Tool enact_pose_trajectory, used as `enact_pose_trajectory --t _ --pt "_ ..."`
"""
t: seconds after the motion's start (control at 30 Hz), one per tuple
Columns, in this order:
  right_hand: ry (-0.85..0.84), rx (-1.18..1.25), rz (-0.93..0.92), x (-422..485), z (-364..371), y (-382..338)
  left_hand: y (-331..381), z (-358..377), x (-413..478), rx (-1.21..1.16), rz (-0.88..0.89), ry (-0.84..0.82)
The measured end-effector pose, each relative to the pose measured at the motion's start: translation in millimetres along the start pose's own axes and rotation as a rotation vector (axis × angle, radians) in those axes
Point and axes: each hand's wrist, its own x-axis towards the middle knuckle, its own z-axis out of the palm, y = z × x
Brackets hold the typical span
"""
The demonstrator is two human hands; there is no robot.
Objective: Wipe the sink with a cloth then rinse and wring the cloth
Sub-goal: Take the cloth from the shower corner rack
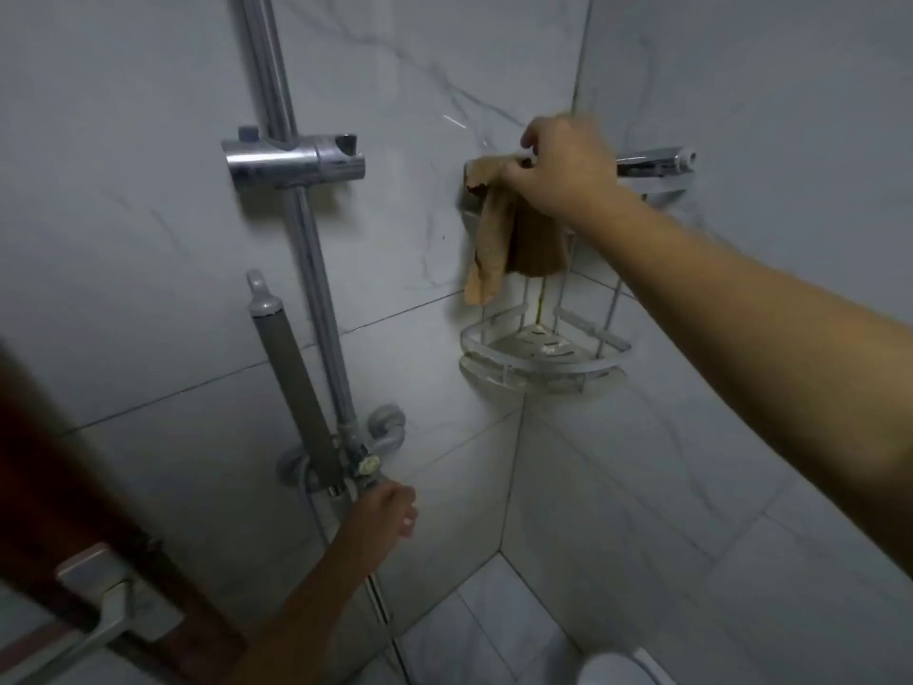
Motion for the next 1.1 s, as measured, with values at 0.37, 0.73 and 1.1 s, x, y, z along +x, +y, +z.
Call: enact_pose_trajectory --t 0.37,0.73,1.1 --pt "0.132 0.046 -0.096 16 16 6 -29 -9 13 0.021 -0.031 0.004" --pt "0.25 0.456 -0.047 -75 -21 9 -47 -5 -4 0.005 -0.08 0.05" --pt "-0.406 0.694 0.615 -420 92 81 -165 34 -94 0.108 -0.379 -0.008"
